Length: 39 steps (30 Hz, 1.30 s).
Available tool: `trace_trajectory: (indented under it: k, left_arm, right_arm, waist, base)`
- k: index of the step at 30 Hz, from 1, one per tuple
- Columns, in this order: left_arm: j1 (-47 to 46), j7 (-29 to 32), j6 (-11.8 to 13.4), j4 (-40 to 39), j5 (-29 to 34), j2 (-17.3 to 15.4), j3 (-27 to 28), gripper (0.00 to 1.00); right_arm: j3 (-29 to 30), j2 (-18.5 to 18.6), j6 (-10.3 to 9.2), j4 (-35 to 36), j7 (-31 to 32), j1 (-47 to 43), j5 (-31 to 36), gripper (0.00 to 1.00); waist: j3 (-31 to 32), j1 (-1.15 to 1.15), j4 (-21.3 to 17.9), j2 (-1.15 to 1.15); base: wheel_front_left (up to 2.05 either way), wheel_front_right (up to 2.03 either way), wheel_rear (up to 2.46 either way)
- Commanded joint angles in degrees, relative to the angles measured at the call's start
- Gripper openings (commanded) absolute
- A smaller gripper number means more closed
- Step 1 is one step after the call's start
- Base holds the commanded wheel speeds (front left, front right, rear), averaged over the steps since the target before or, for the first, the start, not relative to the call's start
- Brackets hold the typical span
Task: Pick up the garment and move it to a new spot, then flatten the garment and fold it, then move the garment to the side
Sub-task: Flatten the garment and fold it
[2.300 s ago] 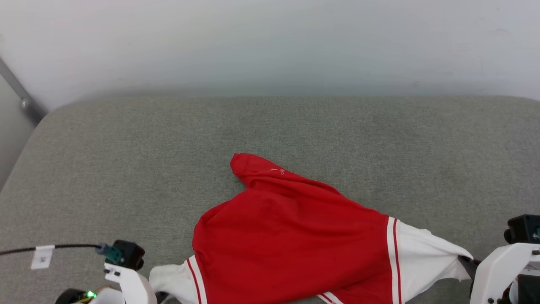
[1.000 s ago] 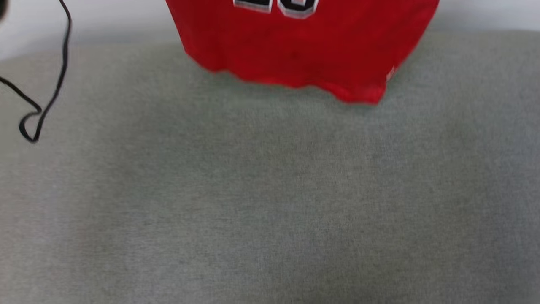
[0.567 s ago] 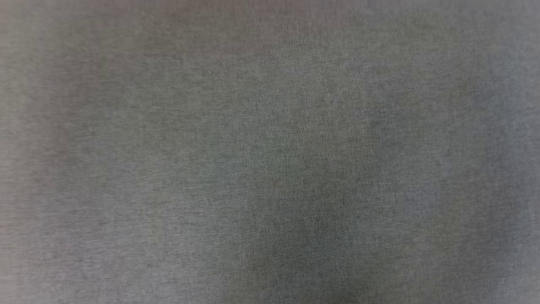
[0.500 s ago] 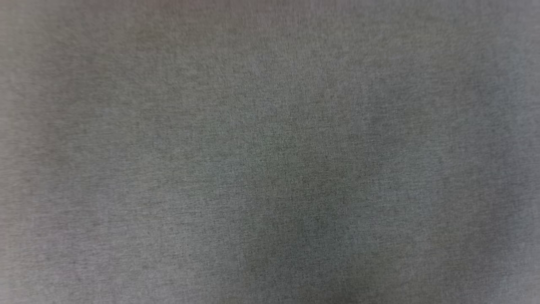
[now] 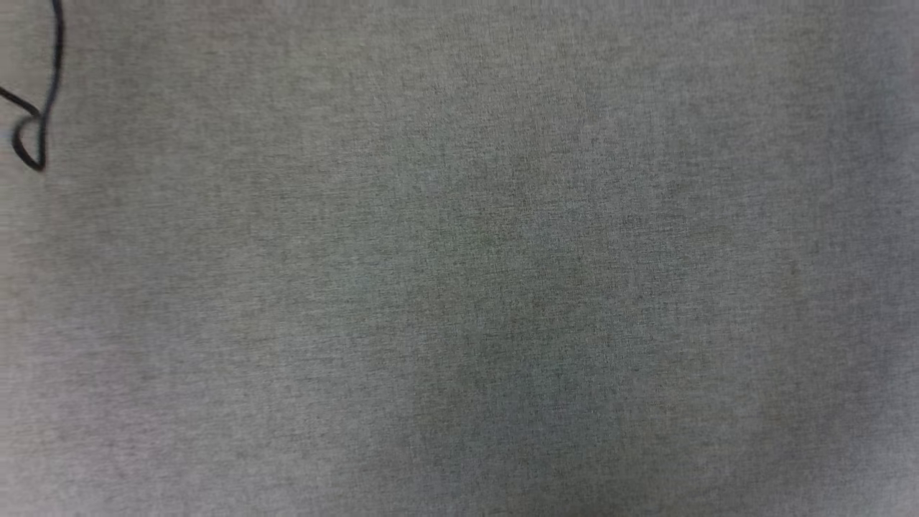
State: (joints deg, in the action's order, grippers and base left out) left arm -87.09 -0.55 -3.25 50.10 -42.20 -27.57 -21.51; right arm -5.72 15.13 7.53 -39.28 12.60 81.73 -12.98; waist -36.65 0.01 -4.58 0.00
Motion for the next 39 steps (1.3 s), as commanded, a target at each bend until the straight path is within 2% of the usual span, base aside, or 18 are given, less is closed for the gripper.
trace_trajectory:
  k: [1,6,11,18,21,25,28,39]
  left_arm:
    - [2.3,-1.1,-0.9,1.0,-0.3,0.7,-0.2,0.0]
    - [8.3,-4.8,-2.2,2.5,-1.6,1.6,-0.2,0.0]
    - [20.2,-10.6,-2.9,2.6,-3.9,4.5,0.1,0.0]
    - [39.9,-13.7,-1.2,-1.8,-7.1,5.2,2.7,0.0]
    - [48.7,-13.5,0.5,-5.3,-8.2,4.9,2.9,0.0]
    - [59.7,-10.4,3.5,-11.7,-9.0,3.4,2.4,0.0]
    - [67.3,-7.8,6.7,-18.5,-9.4,2.0,1.9,0.0]
    - [93.6,4.8,24.3,-51.9,-11.2,-7.2,3.3,0.0]
  right_arm:
    - [-0.6,0.8,-0.08,-0.5,-0.7,-2.3,-1.1,0.0]
    - [-2.5,2.1,-0.08,0.3,-1.9,-7.9,-4.5,0.0]
    - [-3.2,5.8,-0.08,3.2,-2.5,-20.7,-8.4,0.0]
    - [-2.6,7.4,-0.09,10.7,-0.1,-42.0,-12.0,0.0]
    - [-1.4,7.0,-0.09,15.2,1.8,-51.1,-13.1,0.0]
    - [1.9,5.3,-0.09,22.7,4.8,-62.6,-13.0,0.0]
    - [4.9,3.3,-0.09,28.4,8.1,-70.8,-11.9,0.0]
    - [15.8,-7.4,-0.09,48.6,20.4,-95.4,-8.8,0.0]
  waist:
    - [1.5,-0.01,0.8,0.0]
    - [5.3,-0.01,2.0,0.0]
    - [12.6,-0.01,4.8,0.0]
    - [21.9,-0.01,5.4,0.0]
    - [25.0,-0.01,5.3,0.0]
    - [28.1,-0.01,4.5,0.0]
    - [29.9,-0.01,4.1,0.0]
    - [34.8,-0.01,4.2,0.0]
  base:
    - [0.0,0.0,0.0]
    - [0.0,0.0,0.0]
    - [0.0,0.0,0.0]
    - [0.0,0.0,0.0]
    - [0.0,0.0,0.0]
    - [0.0,0.0,0.0]
    - [0.0,0.0,0.0]
    - [0.0,0.0,0.0]
